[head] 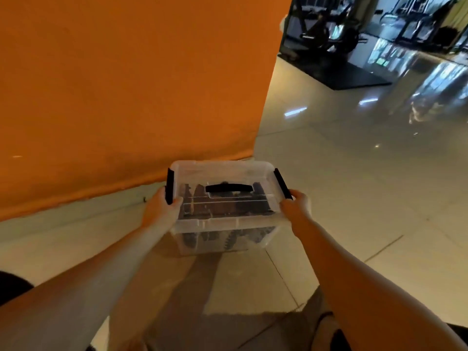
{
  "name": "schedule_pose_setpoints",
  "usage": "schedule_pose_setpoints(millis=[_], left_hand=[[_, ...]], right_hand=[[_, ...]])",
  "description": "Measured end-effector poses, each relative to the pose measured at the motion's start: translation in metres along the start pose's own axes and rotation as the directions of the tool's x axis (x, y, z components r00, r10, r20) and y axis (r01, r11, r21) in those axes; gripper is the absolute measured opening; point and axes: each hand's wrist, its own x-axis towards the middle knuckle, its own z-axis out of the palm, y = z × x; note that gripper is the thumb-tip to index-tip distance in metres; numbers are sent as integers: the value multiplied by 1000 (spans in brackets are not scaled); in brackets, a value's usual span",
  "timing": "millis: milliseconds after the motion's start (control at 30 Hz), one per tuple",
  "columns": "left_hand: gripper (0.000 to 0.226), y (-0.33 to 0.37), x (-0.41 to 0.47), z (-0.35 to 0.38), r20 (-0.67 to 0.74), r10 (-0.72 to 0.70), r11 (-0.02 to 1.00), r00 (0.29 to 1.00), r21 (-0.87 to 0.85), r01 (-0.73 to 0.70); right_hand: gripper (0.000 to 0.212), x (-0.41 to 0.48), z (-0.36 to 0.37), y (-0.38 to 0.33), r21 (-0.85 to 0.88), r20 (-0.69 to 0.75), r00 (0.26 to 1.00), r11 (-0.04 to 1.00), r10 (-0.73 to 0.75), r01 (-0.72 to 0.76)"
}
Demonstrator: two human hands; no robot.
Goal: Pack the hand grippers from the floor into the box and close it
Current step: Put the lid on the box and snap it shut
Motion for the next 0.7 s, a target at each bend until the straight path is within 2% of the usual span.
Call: schedule_pose_setpoints(millis=[133, 300, 433, 567, 700], left_hand=[[45, -14, 37, 5, -27, -83, 996, 996, -33, 82], [44, -32, 57, 13, -42, -218, 966, 975, -152, 209], [48, -41, 59, 18, -77, -215, 959, 974, -204, 196], [52, -39, 61, 19, -85, -188, 972, 979, -163, 172], [41, -36, 61, 22, -108, -200, 978, 974, -83, 191]], right_hand=[[46, 50, 40, -7, -46, 119, 992, 998, -40, 46], [56, 96, 81, -13, -57, 190, 981, 997, -49, 61], [58, 119, 105, -17, -38, 211, 973, 994, -94, 105], [60, 131, 116, -18, -54, 209, 970, 989, -123, 137], [58, 128, 119, -20, -87, 192, 974, 986, -121, 139]])
